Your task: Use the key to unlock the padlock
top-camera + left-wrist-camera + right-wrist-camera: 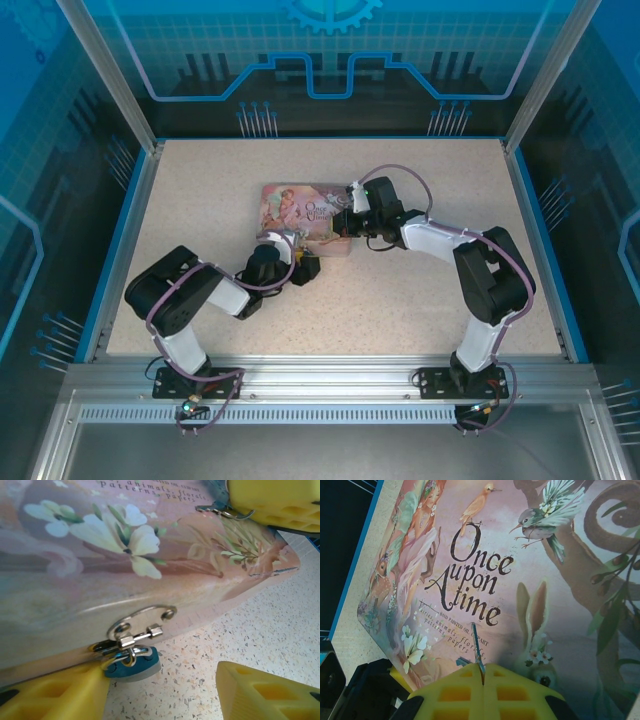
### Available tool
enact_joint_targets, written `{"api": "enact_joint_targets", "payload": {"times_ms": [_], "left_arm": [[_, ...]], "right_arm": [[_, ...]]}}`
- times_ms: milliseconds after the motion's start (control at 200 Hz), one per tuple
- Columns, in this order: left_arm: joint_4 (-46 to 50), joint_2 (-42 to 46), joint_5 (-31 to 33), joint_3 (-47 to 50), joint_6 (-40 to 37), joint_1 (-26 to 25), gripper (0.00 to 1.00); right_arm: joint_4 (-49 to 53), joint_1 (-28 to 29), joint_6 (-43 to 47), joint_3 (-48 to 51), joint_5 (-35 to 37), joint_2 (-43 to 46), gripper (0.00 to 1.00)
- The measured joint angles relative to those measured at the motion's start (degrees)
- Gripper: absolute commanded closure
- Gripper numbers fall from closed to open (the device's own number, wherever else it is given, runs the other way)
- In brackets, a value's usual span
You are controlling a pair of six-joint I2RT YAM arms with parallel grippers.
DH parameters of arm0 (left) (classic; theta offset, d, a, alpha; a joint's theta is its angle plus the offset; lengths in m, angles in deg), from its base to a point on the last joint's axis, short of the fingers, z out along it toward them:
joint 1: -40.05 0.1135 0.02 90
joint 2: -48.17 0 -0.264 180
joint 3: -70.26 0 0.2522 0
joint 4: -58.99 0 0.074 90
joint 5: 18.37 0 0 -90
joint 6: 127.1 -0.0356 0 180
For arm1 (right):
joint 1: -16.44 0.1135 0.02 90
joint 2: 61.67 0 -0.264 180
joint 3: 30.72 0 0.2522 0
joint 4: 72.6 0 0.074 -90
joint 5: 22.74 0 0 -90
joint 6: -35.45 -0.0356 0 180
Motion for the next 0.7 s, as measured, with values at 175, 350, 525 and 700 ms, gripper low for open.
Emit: {"api": "enact_joint_targets", "payload": {"times_ms": [175, 350, 525, 700], "left_arm": [[0.1, 0.0, 0.1, 0.0, 1.2, 0.2, 0.47], [1.7, 0.0, 0.2, -1.0, 1.6, 0.2, 0.48], [8.4, 0.7, 1.5, -4.4, 2.7, 0.2, 0.50], [13.2, 1.0, 3.8, -6.7, 3.4, 0.2, 0.52]], "right_arm": [[0.0, 0.0, 0.0, 0.0, 0.0, 0.0, 1.00], [0.0, 0.0, 0.0, 0.0, 0.0, 0.0, 1.00], [0.0, 0.0, 0.0, 0.0, 0.0, 0.0, 1.00], [-0.1, 0.0, 0.0, 0.0, 0.0, 0.0, 1.00]]}}
